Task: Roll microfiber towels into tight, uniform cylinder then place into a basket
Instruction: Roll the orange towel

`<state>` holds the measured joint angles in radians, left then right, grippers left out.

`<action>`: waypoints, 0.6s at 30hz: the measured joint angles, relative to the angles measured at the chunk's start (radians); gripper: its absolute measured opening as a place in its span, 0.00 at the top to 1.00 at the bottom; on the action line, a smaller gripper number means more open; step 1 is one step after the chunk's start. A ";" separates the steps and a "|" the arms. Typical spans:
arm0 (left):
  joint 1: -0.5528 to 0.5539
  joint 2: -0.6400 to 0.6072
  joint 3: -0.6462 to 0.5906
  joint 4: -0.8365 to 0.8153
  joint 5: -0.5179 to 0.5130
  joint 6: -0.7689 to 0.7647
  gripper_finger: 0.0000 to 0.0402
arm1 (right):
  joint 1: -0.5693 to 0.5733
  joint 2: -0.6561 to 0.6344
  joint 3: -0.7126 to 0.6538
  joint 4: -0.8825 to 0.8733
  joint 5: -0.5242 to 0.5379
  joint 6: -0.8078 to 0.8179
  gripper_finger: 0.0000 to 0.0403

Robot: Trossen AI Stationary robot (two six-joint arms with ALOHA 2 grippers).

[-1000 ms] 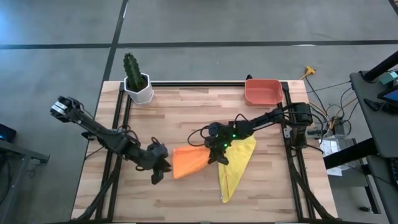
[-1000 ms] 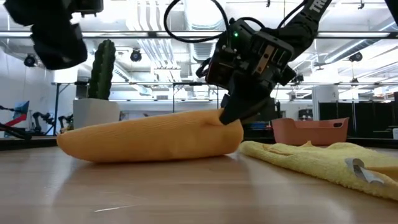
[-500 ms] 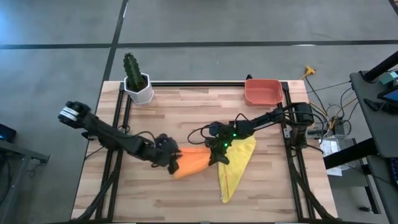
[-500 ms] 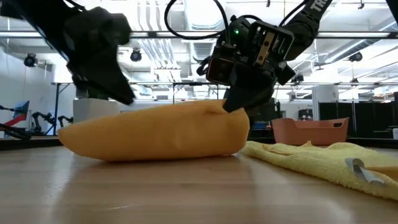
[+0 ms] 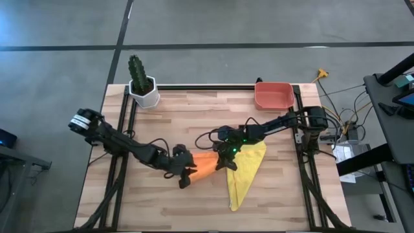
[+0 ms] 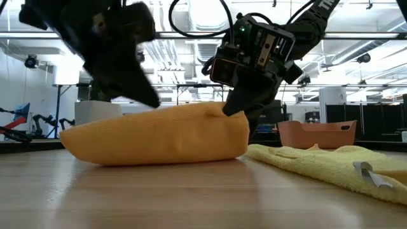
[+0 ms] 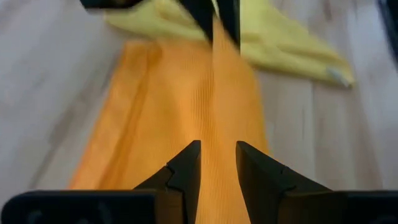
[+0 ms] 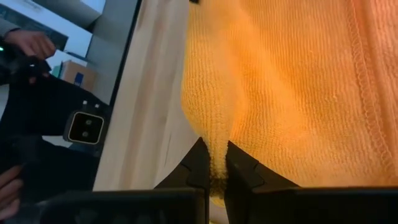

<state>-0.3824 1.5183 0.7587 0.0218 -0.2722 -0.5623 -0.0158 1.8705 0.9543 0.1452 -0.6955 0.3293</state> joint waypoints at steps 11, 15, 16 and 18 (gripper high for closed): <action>0.001 0.126 -0.033 -0.001 0.086 -0.112 0.79 | -0.003 -0.031 0.001 -0.018 0.021 -0.041 0.96; -0.008 0.141 -0.030 0.008 0.152 -0.119 0.79 | -0.004 -0.056 0.001 -0.072 0.141 -0.059 0.96; -0.015 0.141 -0.031 0.008 0.158 -0.127 0.79 | -0.004 -0.061 0.001 -0.096 0.175 -0.061 0.96; -0.024 0.138 -0.035 0.008 0.159 -0.137 0.79 | -0.004 -0.065 0.001 -0.136 0.224 -0.063 0.96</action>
<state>-0.4066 1.6565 0.7240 0.0298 -0.1135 -0.6989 -0.0200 1.8057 0.9554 0.0090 -0.4715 0.2662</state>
